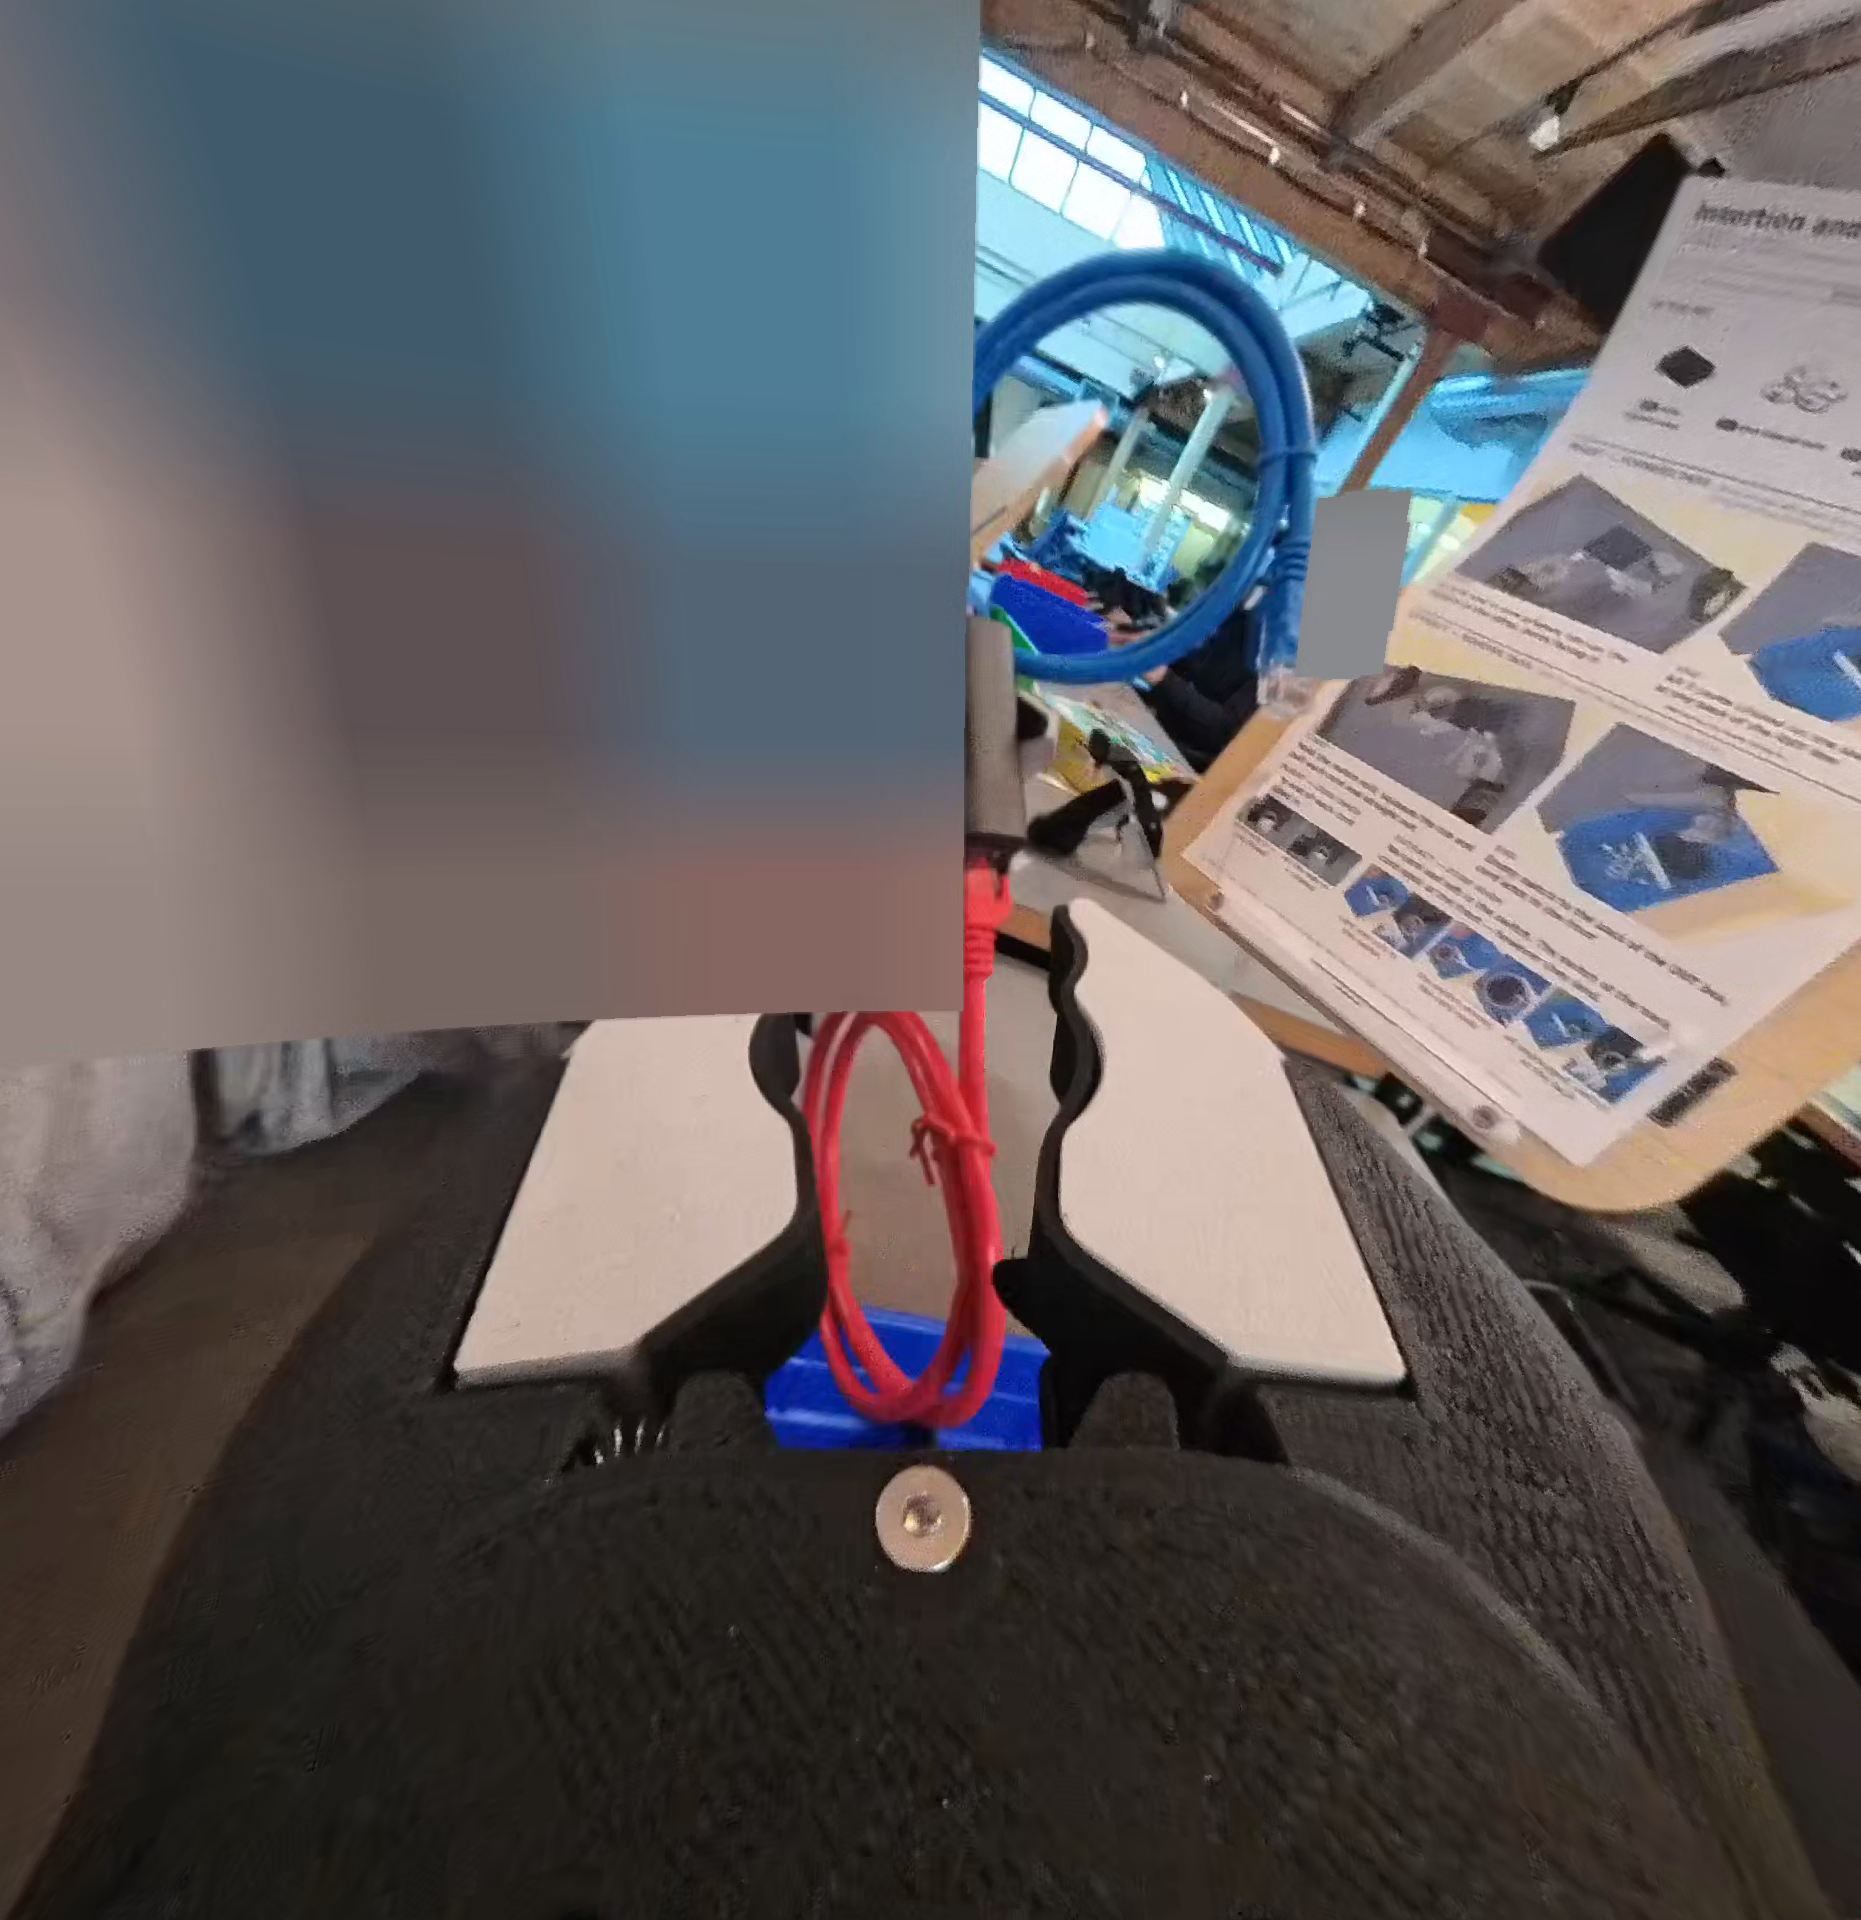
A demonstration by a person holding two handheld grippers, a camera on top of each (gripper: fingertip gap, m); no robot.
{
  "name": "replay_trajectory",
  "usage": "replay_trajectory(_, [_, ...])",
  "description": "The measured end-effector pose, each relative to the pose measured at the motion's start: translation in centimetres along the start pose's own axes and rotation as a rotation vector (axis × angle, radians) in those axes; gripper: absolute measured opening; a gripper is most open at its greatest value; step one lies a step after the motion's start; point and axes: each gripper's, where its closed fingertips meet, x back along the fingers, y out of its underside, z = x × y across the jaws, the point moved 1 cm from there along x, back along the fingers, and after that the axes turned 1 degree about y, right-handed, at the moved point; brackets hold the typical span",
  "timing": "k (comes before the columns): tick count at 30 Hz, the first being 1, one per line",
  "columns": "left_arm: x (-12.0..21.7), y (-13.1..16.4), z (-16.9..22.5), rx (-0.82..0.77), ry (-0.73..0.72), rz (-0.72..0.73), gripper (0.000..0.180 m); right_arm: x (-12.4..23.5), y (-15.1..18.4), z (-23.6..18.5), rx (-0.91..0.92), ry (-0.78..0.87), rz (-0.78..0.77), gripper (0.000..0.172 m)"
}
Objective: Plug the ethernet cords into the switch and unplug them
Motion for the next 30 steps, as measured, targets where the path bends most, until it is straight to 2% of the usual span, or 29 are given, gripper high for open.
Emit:
replay_trajectory(3, [-0.5,-1.2,-3.1,-0.063,-0.115,-0.13,0.022,-0.2,0.0,1.7,0.054,0.041,-0.085,0.053])
replay_trajectory(8, [-2.3,-4.3,-4.5,-0.086,-0.164,-0.239,0.021,0.2,-4.1,3.4,0.164,0.123,-0.001,0.05])
replay_trajectory(11, [-2.7,-4.7,-5.4,-0.183,-0.254,-0.367,0.021,0.3,-4.8,4.2,0.242,0.185,-0.02,0.049])
replay_trajectory(15, [-2.1,-2.8,-6.8,-0.401,-0.409,-0.63,0.021,0.1,-2.5,4.0,0.315,0.218,-0.158,0.049])
replay_trajectory(17, [-1.3,-1.8,-7.6,-0.547,-0.501,-0.77,0.021,0.8,-1.5,3.2,0.431,0.238,-0.268,0.049])
replay_trajectory(20, [-0.1,-0.3,-8.2,-0.743,-0.573,-0.96,0.021,2.4,-2.7,2.8,0.635,0.39,-0.283,0.045])
replay_trajectory(22, [0.3,0.8,-8.2,-0.855,-0.574,-1.065,0.021,3.2,-4.3,3.0,0.731,0.508,-0.213,0.046])
replay_trajectory(24, [0.4,2.0,-7.9,-0.95,-0.557,-1.167,0.021,3.0,-4.5,2.7,0.799,0.514,-0.211,0.052])
replay_trajectory(27, [0.5,4.0,-7.5,-1.048,-0.512,-1.316,0.021,1.3,-2.6,2.4,0.918,0.46,-0.338,0.068])
replay_trajectory(30, [0.3,5.6,-6.8,-1.105,-0.453,-1.399,0.021,-0.2,-0.1,3.2,1.096,0.436,-0.515,0.072])
